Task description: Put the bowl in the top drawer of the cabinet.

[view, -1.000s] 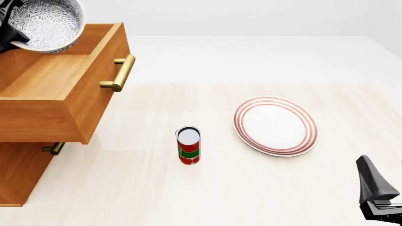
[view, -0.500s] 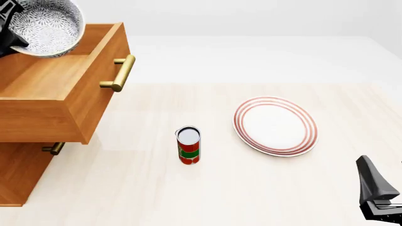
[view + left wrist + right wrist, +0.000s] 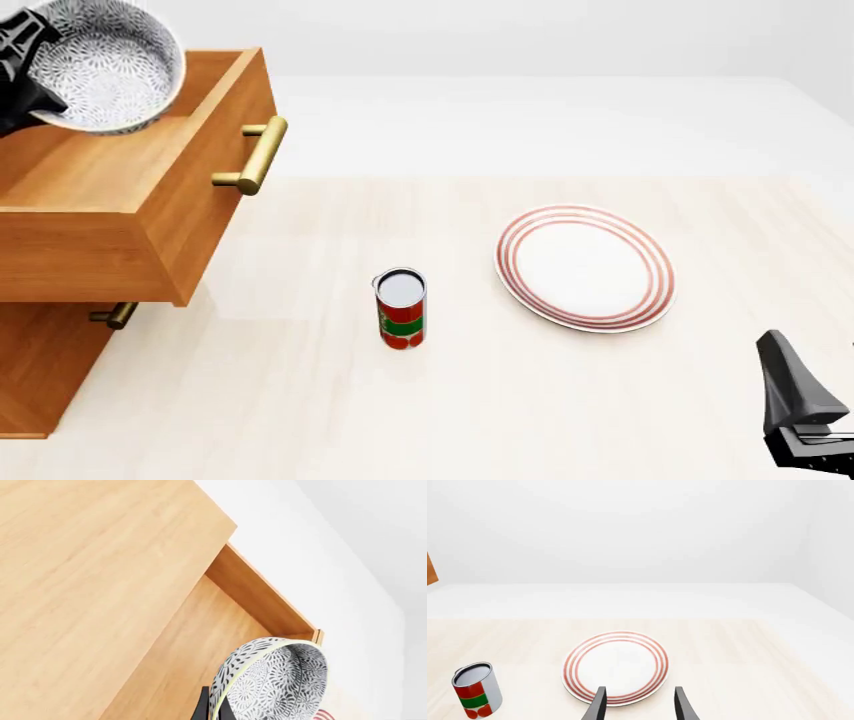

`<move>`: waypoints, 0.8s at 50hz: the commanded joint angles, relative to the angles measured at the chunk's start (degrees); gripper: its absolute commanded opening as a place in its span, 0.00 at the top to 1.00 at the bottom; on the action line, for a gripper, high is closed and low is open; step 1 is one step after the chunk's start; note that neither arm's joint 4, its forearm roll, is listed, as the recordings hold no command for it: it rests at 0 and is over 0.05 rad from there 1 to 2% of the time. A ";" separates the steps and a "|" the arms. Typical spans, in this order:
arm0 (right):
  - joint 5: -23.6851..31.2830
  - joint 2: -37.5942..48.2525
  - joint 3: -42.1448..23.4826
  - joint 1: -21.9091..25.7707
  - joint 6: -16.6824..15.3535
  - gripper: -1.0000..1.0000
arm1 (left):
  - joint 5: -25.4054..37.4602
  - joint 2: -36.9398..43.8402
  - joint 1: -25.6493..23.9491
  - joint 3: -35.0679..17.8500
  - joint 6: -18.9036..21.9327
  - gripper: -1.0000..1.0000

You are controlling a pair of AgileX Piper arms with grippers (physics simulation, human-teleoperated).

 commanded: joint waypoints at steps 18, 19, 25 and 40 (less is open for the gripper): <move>0.00 0.00 0.00 0.00 0.00 0.00 | -0.66 2.06 0.23 -0.56 1.29 1.00; 0.00 0.00 0.00 0.00 0.00 0.00 | -0.62 2.23 0.32 -0.64 1.43 1.00; 0.01 -0.02 0.00 0.01 0.00 0.00 | -0.28 3.16 0.86 -1.63 2.31 1.00; 0.01 -0.01 0.00 0.00 0.00 0.00 | 0.40 4.94 2.00 -3.40 3.66 1.00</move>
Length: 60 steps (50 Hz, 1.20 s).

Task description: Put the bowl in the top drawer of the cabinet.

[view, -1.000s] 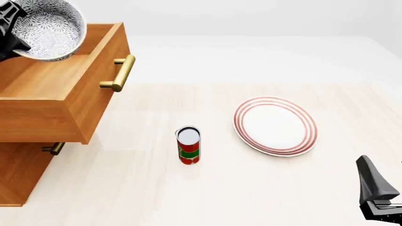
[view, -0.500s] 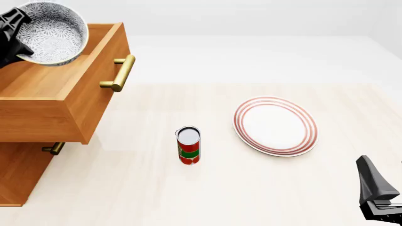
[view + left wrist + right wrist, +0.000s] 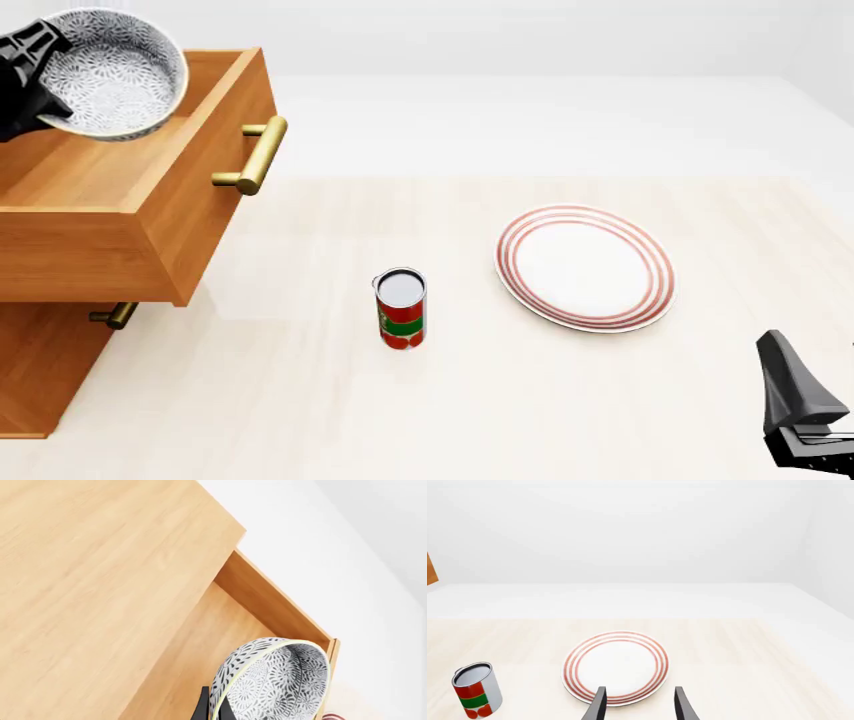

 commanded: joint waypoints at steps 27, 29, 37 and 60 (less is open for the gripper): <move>0.00 0.00 0.00 -0.01 0.00 0.00 | -0.74 2.17 0.78 -0.05 2.06 1.00; 0.00 0.01 0.00 0.00 -0.01 0.00 | -0.89 2.28 0.88 0.17 2.09 1.00; 0.00 -0.01 0.00 0.00 0.01 0.00 | -1.10 2.60 1.03 0.24 2.26 1.00; 0.01 -0.01 0.00 -0.01 0.00 0.00 | -2.15 3.24 1.07 1.33 2.64 1.00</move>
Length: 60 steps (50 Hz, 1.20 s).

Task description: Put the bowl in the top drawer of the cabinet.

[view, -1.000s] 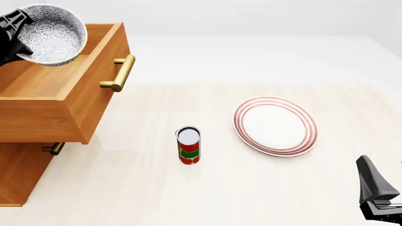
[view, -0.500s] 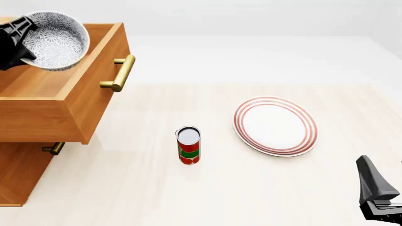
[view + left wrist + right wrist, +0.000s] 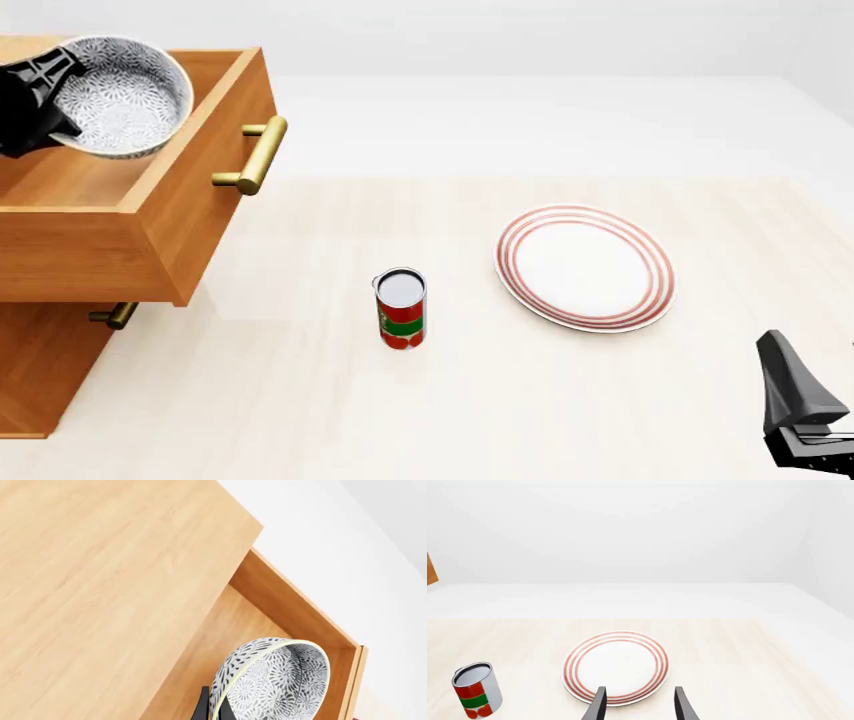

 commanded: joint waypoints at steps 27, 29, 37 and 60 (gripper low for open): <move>0.00 0.00 0.00 -0.01 0.00 0.00 | -1.62 1.20 -0.10 0.95 1.08 1.00; -0.01 0.01 0.00 0.00 0.00 0.00 | -1.66 1.39 -0.11 0.81 1.13 1.00; 0.00 0.00 0.00 0.00 0.00 0.00 | -1.83 1.77 0.04 0.81 1.27 1.00; 0.00 0.01 0.00 0.00 0.01 0.00 | -1.84 1.94 -0.45 1.02 1.74 1.00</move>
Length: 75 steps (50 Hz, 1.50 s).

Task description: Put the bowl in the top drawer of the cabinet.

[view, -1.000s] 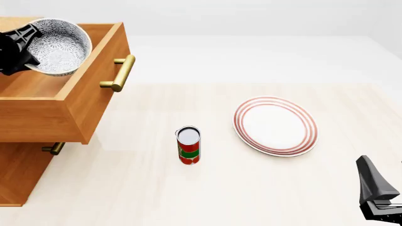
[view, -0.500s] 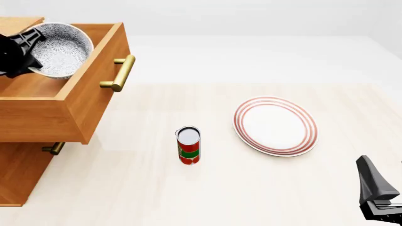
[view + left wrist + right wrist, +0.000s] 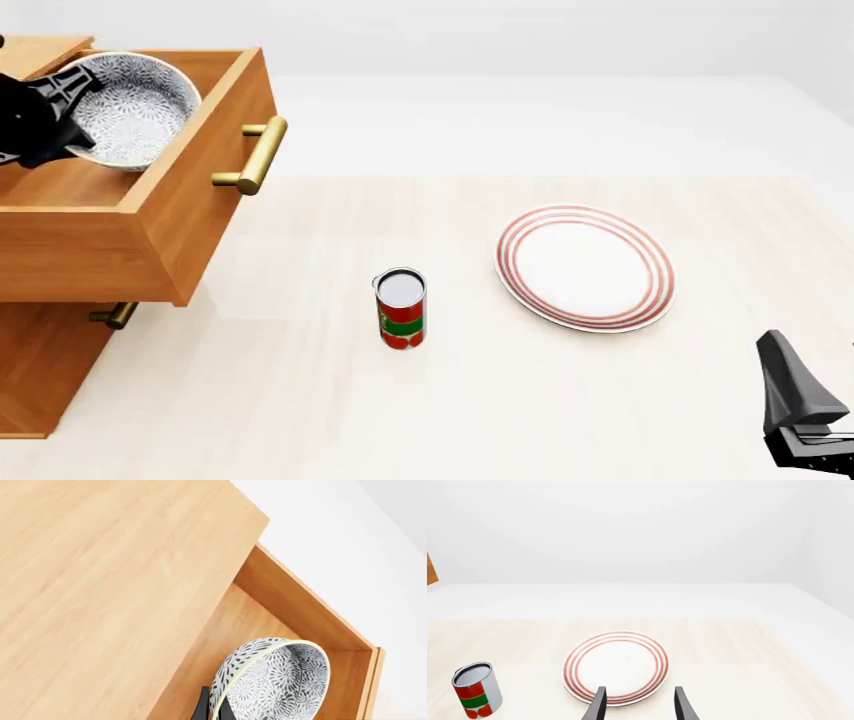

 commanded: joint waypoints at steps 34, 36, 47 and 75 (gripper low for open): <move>0.01 -0.02 0.00 0.00 0.01 0.00 | 0.15 -2.80 -2.58 -2.15 2.21 0.00; 0.00 0.00 0.00 0.01 0.00 0.00 | 0.17 -3.09 -2.58 -2.08 2.28 0.00; 0.00 0.00 0.00 0.00 0.01 0.00 | 1.83 -4.55 -3.19 -4.97 2.27 0.00; 0.01 -0.01 0.00 -0.01 0.00 0.00 | 6.22 -19.72 -9.87 -5.15 -1.01 0.00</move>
